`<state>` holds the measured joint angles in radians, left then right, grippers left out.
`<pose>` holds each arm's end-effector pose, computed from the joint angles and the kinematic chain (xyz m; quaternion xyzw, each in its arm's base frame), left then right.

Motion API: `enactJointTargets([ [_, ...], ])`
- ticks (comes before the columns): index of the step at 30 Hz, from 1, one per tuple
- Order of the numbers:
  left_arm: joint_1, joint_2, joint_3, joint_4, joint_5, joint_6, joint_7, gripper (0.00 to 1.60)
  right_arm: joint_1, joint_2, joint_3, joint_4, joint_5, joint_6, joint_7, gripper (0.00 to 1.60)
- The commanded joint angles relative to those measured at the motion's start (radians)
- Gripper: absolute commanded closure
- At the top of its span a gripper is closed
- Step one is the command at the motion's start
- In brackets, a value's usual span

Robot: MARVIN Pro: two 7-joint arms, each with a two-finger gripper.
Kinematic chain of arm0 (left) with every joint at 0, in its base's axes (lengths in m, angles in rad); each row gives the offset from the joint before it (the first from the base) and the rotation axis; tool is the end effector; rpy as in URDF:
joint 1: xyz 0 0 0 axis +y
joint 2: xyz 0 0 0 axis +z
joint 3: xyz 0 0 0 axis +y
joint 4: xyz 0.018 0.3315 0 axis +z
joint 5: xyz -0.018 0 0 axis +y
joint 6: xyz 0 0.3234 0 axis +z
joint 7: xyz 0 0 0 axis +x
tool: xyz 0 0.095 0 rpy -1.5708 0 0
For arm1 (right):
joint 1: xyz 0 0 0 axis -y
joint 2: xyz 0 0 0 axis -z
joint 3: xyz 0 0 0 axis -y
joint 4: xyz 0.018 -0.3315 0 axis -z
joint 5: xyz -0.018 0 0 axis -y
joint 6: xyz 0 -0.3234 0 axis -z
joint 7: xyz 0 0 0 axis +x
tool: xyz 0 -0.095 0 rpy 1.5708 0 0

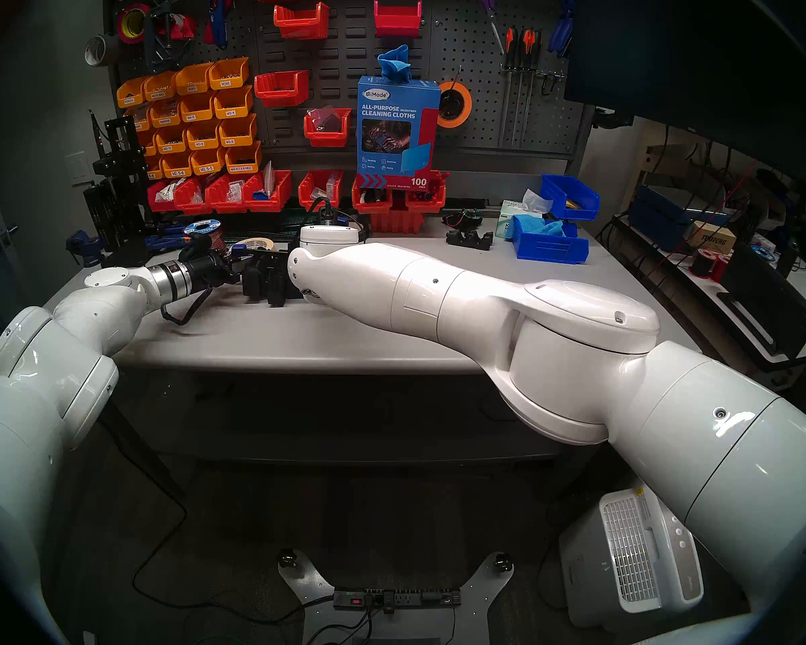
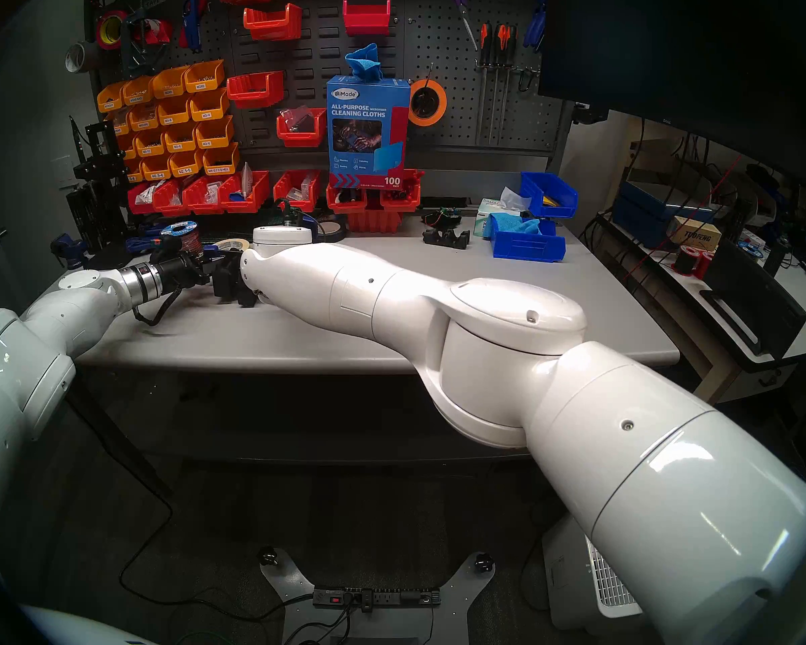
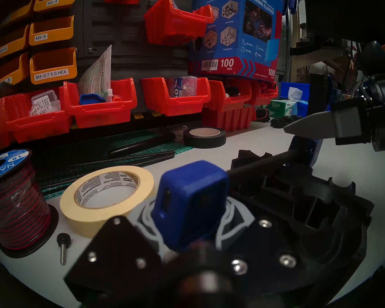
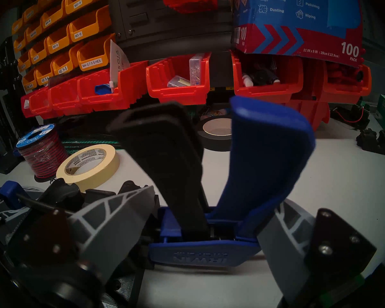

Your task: Clamp the two 3D printed pieces together with the clamp

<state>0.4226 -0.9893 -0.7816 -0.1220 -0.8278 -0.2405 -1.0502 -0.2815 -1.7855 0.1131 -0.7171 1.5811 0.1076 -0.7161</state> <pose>0.6030 0.2852 -0.2209 0.7272 -0.2309 0.6233 0.1713 0.6000 0.3567 -0.1567 -0.8212 -0.0501 -0.5595 0.1003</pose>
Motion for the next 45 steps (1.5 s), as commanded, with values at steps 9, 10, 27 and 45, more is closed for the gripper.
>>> enactJointTargets([
  [9, -0.040, -0.034, -0.005, -0.043, -0.002, -0.011, -0.022, 1.60, 0.063, -0.093, 0.009, -0.046, -0.001, 0.016, 0.064, 0.00],
  [10, -0.040, -0.036, -0.005, -0.044, -0.002, -0.012, -0.022, 1.60, 0.066, -0.095, 0.009, -0.046, -0.001, 0.018, 0.065, 0.00],
  [27, -0.033, -0.044, -0.006, -0.045, -0.001, -0.012, -0.017, 1.60, 0.100, -0.114, 0.015, -0.041, -0.003, 0.064, 0.088, 0.00],
  [45, -0.027, -0.051, -0.007, -0.045, -0.001, -0.012, -0.010, 1.60, 0.147, -0.129, 0.023, -0.031, -0.008, 0.109, 0.102, 0.00],
])
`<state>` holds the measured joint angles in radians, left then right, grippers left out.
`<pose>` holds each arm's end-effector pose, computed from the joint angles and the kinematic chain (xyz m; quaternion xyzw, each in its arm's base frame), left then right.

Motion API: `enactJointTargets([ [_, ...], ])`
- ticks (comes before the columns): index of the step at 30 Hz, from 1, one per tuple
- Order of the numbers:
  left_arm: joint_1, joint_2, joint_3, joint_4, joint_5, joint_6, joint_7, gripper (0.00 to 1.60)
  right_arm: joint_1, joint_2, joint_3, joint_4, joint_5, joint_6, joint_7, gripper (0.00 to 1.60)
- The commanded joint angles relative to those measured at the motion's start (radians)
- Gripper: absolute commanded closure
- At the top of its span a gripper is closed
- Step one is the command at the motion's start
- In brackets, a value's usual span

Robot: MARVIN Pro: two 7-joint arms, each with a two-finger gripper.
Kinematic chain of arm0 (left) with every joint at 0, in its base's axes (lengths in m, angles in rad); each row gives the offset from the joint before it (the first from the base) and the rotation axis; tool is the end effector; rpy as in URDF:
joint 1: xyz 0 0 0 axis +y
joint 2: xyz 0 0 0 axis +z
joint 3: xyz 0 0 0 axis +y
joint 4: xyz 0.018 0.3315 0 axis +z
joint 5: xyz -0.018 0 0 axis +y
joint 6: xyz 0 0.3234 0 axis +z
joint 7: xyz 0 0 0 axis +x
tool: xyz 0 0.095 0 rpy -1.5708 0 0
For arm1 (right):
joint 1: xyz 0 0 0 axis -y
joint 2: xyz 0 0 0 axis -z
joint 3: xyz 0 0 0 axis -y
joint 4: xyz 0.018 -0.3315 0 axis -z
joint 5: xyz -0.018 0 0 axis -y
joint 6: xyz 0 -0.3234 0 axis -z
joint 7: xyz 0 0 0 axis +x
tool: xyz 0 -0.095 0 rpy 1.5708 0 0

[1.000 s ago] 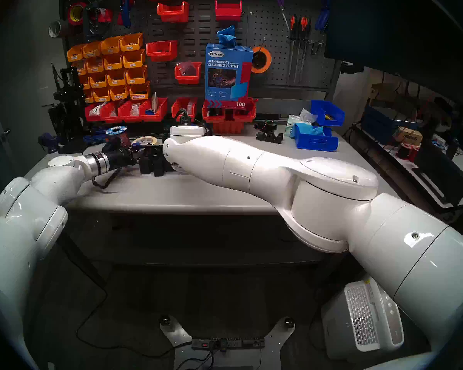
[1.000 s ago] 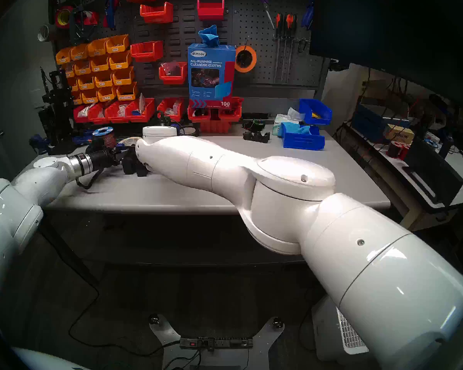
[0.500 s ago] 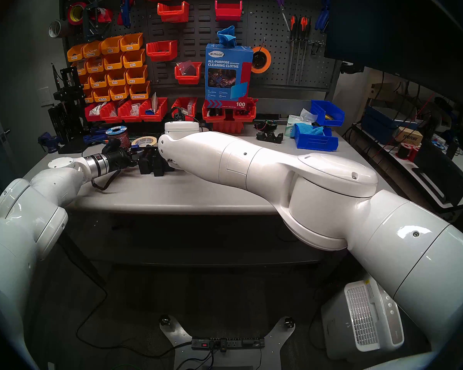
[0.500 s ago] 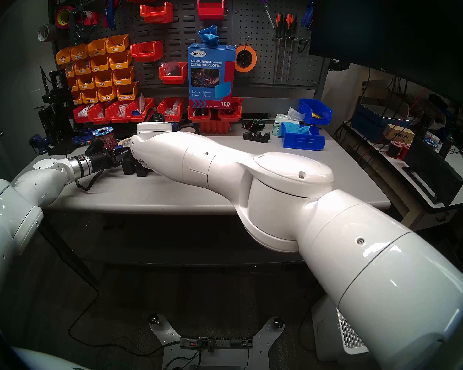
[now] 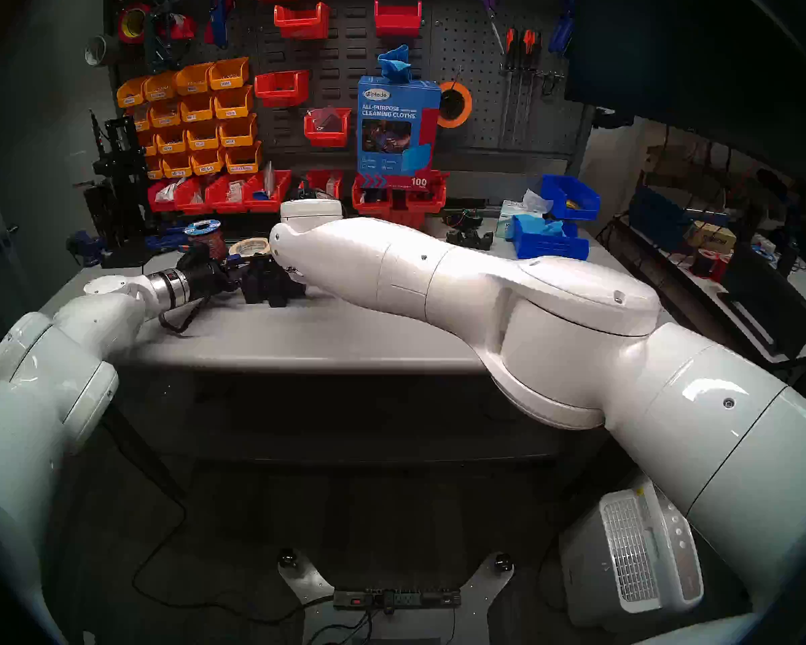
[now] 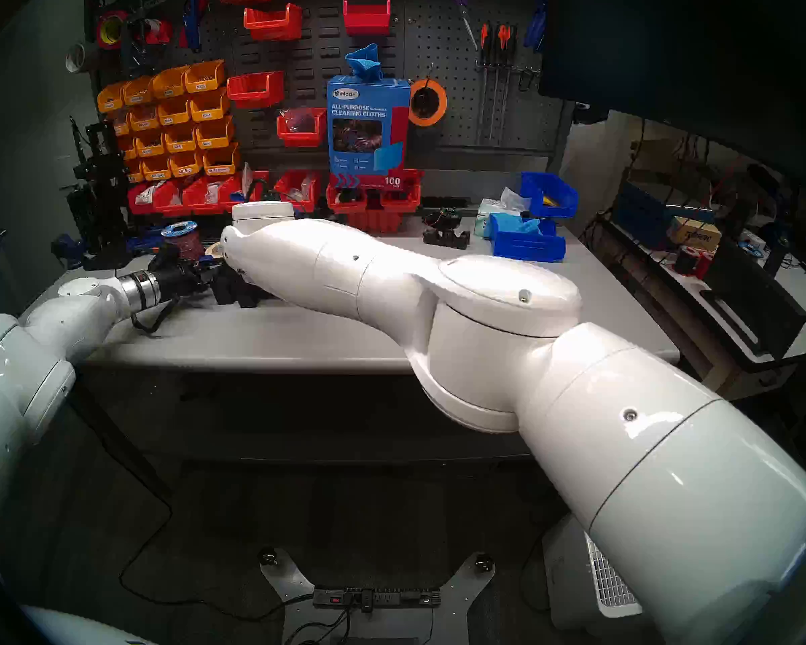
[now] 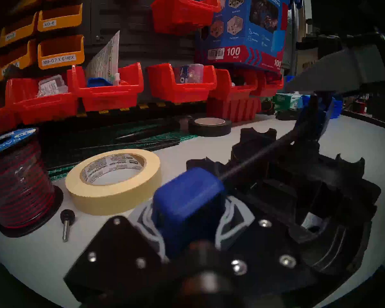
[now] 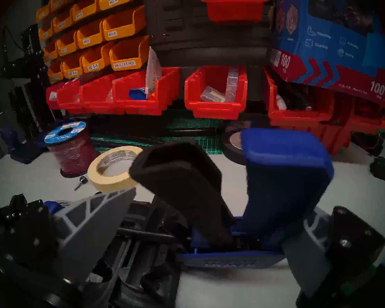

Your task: Clamp the two 3D printed pieces together with the clamp

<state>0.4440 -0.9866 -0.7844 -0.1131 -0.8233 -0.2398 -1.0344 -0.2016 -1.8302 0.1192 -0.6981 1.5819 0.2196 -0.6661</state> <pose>0.5967 0.2906 -0.2353 0.7384 -0.2208 0.6155 0.1650 0.5958 0.3829 -0.1129 -0.8172 -0.1081 -0.5561 0.1059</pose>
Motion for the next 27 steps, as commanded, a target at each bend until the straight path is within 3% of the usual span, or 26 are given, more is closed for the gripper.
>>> enactJointTargets([
  [1, -0.048, -0.054, -0.005, -0.054, -0.005, -0.012, -0.026, 1.60, 0.066, -0.086, 0.016, -0.049, -0.008, -0.002, 0.053, 0.00],
  [5, -0.045, -0.049, -0.005, -0.051, -0.005, -0.012, -0.024, 1.60, 0.067, -0.083, 0.016, -0.045, -0.009, 0.002, 0.056, 0.00],
  [8, -0.059, -0.086, -0.008, -0.074, -0.008, -0.014, -0.032, 1.60, 0.040, -0.113, 0.011, -0.046, -0.003, 0.001, 0.064, 0.00],
  [9, -0.039, -0.036, -0.005, -0.043, -0.003, -0.012, -0.021, 1.60, 0.062, -0.071, 0.014, -0.036, -0.008, 0.006, 0.059, 0.00],
  [11, -0.048, -0.057, -0.007, -0.058, -0.005, -0.013, -0.026, 1.60, 0.039, -0.088, 0.009, -0.033, -0.005, 0.004, 0.062, 0.00],
  [27, -0.046, -0.038, -0.006, -0.055, -0.001, -0.020, -0.024, 1.60, -0.015, -0.073, 0.002, -0.004, -0.002, -0.005, 0.072, 0.00],
])
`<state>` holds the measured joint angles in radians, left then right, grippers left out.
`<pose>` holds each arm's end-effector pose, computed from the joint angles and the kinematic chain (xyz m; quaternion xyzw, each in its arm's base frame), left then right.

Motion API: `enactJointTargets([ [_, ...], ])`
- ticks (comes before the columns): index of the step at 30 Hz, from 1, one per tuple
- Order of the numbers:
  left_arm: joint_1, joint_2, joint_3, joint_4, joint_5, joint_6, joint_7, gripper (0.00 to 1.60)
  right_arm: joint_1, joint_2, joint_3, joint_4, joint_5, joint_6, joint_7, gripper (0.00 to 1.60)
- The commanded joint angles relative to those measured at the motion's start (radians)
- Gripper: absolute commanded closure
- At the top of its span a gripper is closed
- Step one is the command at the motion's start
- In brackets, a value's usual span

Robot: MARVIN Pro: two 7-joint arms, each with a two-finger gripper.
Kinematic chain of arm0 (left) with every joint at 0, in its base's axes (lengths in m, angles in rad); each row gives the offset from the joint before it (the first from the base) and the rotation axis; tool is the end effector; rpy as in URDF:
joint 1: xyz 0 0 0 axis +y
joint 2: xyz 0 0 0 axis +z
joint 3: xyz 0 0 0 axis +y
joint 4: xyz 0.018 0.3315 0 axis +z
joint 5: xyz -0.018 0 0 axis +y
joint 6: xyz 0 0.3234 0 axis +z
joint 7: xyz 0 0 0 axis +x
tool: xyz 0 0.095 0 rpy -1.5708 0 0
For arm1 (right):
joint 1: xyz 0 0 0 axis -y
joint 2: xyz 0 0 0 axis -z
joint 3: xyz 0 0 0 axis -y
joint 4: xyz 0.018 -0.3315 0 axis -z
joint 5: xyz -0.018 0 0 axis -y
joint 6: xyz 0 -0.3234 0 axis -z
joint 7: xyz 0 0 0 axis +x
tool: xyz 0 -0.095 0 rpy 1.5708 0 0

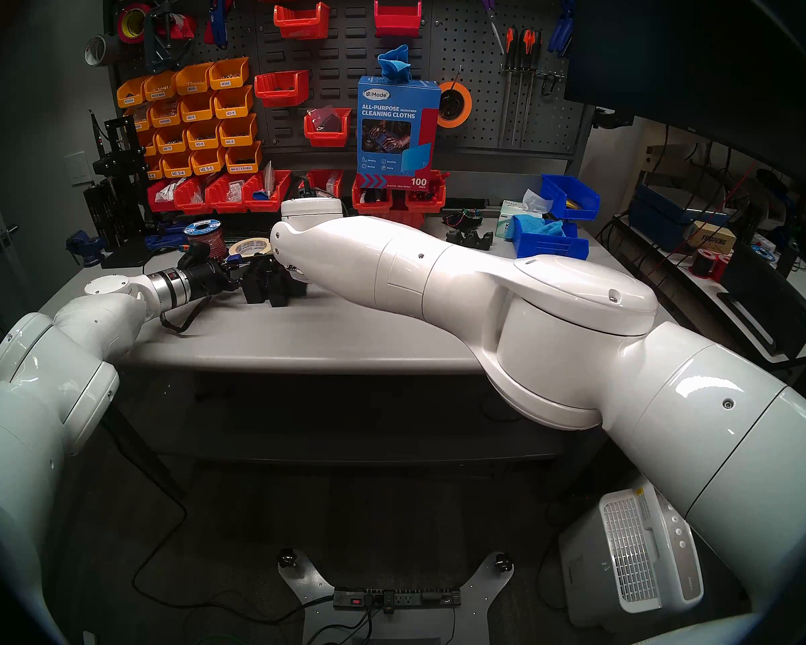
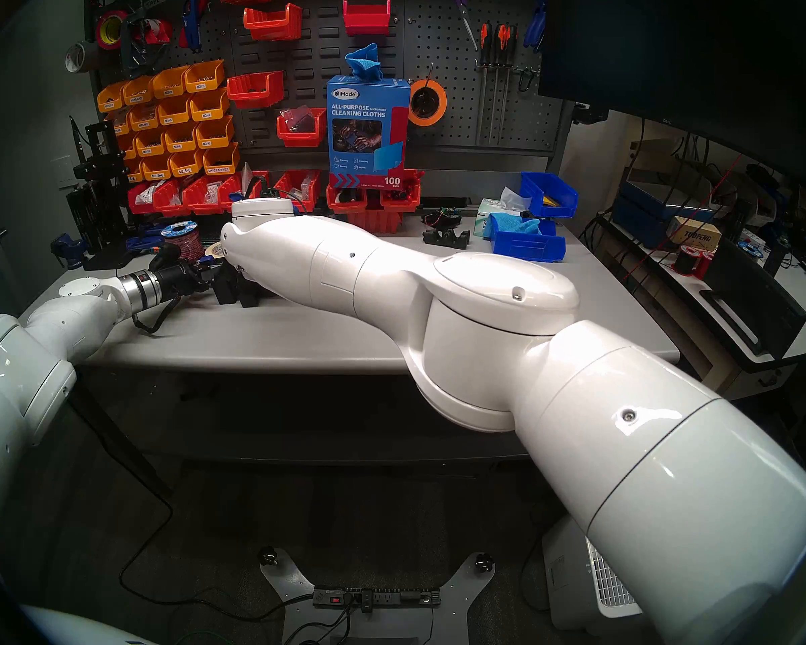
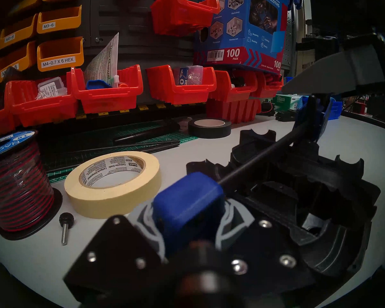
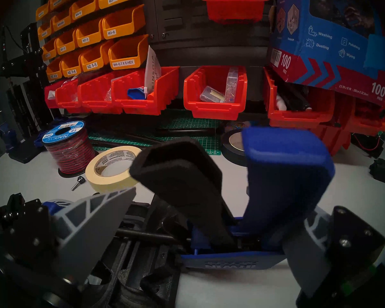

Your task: Clamp the two 3D printed pieces together with the clamp

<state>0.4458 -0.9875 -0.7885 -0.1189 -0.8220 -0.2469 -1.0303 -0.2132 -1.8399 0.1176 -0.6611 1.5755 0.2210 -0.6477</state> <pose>0.5979 0.2889 -0.2346 0.7353 -0.2228 0.6188 0.1638 0.6000 0.3796 -0.1227 -0.8213 -0.1059 -0.5512 0.1017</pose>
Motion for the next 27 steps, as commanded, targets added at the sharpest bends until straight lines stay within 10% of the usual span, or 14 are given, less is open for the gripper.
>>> enactJointTargets([
  [1, -0.048, -0.035, -0.002, -0.049, -0.002, -0.014, -0.028, 1.60, -0.005, -0.063, 0.003, -0.040, 0.004, -0.007, 0.055, 0.00],
  [27, -0.060, -0.029, -0.001, -0.068, 0.017, -0.030, -0.042, 1.60, -0.025, -0.045, -0.004, -0.031, -0.011, -0.051, 0.087, 0.00],
])
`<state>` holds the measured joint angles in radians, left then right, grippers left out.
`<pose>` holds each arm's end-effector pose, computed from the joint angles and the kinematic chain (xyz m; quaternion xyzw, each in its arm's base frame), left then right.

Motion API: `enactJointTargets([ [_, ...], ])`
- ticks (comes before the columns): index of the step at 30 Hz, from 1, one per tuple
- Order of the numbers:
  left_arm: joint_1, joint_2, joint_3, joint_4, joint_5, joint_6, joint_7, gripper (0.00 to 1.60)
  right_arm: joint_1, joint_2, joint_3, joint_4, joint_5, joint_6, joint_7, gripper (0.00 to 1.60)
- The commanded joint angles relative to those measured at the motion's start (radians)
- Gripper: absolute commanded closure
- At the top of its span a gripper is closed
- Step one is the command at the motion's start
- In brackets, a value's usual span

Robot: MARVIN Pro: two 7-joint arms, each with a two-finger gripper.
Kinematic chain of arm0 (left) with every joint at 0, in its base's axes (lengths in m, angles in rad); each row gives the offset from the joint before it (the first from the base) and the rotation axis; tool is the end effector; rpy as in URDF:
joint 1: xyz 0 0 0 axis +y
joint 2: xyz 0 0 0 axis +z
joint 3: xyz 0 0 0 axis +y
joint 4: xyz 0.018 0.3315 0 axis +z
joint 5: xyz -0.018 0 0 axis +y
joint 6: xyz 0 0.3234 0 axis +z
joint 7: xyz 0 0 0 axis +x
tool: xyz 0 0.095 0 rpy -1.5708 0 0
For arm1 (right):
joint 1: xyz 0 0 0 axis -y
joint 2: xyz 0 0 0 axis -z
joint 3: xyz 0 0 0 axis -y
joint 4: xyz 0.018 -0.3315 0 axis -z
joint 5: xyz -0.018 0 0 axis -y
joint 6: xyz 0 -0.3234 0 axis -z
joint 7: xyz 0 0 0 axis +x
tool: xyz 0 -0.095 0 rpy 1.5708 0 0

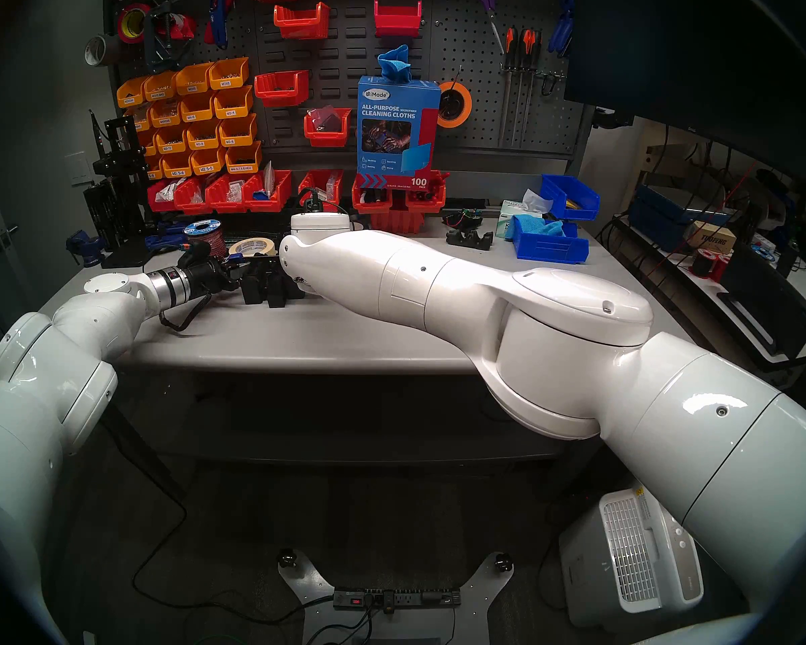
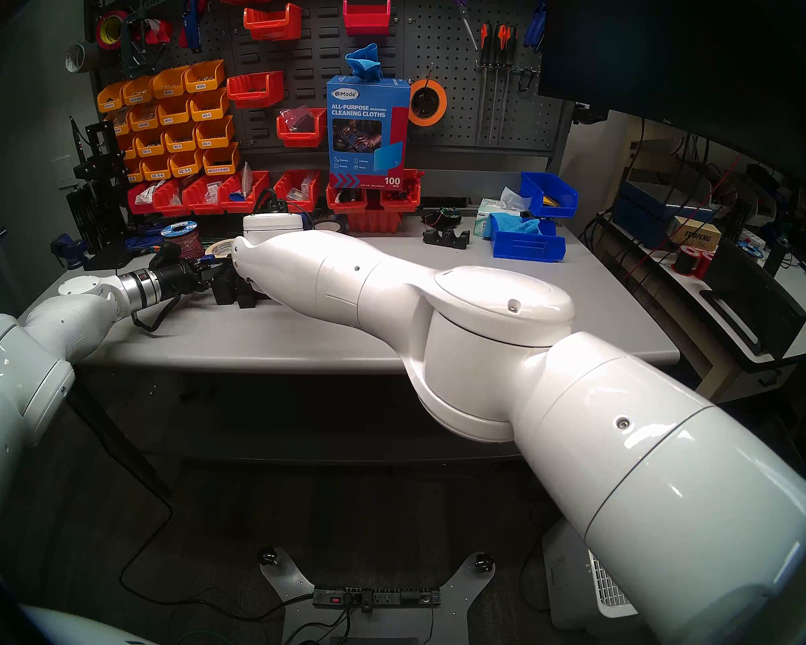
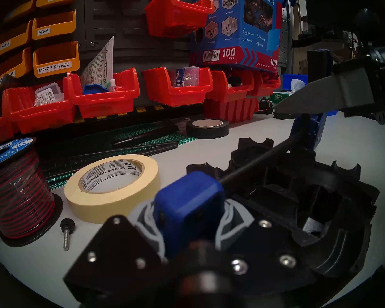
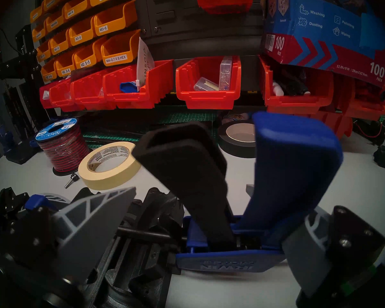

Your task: Clamp the two 3D printed pieces together with the clamp

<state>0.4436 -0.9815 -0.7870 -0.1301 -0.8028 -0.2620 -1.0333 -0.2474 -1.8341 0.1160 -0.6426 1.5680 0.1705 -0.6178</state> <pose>0.5981 0.2892 -0.2312 0.7320 -0.2376 0.6188 0.1576 0.6031 0.3733 -0.1419 -0.8200 -0.0922 -0.5532 0.1145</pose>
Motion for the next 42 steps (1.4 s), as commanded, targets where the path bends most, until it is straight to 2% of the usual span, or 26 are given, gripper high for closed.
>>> enactJointTargets([
  [1, -0.060, -0.043, -0.003, -0.062, -0.003, -0.016, -0.041, 1.60, 0.008, -0.056, -0.004, -0.052, -0.004, -0.002, 0.060, 0.00],
  [10, -0.059, -0.035, -0.003, -0.066, 0.005, -0.018, -0.049, 1.60, 0.026, -0.032, -0.007, -0.059, -0.010, -0.005, 0.073, 0.00],
  [17, -0.061, -0.045, -0.005, -0.076, 0.009, -0.020, -0.057, 1.60, 0.033, -0.036, -0.024, -0.070, -0.029, -0.006, 0.082, 0.00],
  [19, -0.058, -0.028, -0.004, -0.068, 0.011, -0.020, -0.054, 1.60, 0.041, -0.020, -0.025, -0.067, -0.035, -0.007, 0.080, 0.00],
  [20, -0.062, -0.048, -0.005, -0.079, 0.011, -0.020, -0.060, 1.60, 0.036, -0.036, -0.035, -0.074, -0.042, -0.011, 0.084, 0.00],
  [21, -0.058, -0.031, -0.004, -0.071, 0.013, -0.020, -0.058, 1.60, 0.042, -0.020, -0.037, -0.072, -0.046, -0.011, 0.082, 0.00],
  [41, -0.058, -0.034, -0.007, -0.081, 0.023, -0.021, -0.073, 1.60, 0.041, -0.023, -0.108, -0.102, -0.091, -0.030, 0.093, 0.00],
  [42, -0.056, -0.018, -0.006, -0.073, 0.025, -0.021, -0.070, 1.60, 0.046, -0.009, -0.110, -0.100, -0.094, -0.030, 0.090, 0.00],
])
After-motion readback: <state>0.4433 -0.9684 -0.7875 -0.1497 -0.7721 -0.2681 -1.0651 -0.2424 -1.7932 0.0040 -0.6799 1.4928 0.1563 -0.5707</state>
